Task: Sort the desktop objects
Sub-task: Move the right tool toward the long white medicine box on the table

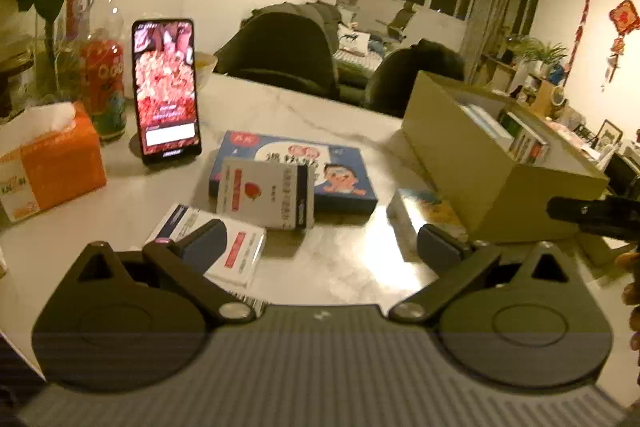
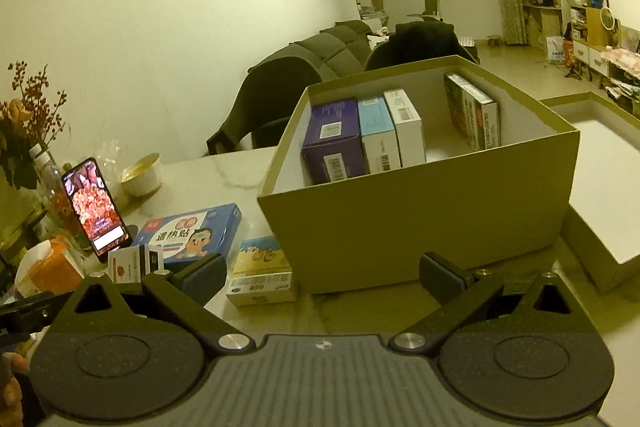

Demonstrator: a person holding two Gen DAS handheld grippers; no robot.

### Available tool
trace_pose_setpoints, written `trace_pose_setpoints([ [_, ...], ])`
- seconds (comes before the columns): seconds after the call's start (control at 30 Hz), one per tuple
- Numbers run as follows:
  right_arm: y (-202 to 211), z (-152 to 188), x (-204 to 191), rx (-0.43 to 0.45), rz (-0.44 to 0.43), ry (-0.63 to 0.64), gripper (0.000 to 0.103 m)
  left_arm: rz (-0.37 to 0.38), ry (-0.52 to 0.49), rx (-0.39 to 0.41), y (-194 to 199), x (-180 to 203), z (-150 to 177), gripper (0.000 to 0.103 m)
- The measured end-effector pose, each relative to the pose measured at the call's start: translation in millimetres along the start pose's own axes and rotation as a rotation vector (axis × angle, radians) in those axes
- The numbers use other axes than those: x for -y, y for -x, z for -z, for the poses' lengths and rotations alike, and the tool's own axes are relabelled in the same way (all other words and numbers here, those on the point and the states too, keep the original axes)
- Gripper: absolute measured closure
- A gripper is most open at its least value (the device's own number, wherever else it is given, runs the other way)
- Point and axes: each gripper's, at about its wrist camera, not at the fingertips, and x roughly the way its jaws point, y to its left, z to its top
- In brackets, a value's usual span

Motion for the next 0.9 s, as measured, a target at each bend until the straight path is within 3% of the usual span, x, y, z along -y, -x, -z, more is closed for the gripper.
trace_pose_setpoints([
  [0.23, -4.5, 6.0, -4.1, 0.002, 0.003, 0.038, 0.000, -0.061, -0.025, -0.012, -8.5, -6.0, 9.5, 0.000],
  [0.6, -14.1, 11.9, -6.8, -0.008, 0.004, 0.075, 0.000, -0.233, -0.068, 0.009, -15.6, -30.8, 15.4, 0.000],
  [0.9, -24.9, 19.1, -17.0, -0.044, -0.033, 0.101, 0.000, -0.227, -0.028, 0.004, -17.3, -51.1, -4.5, 0.000],
])
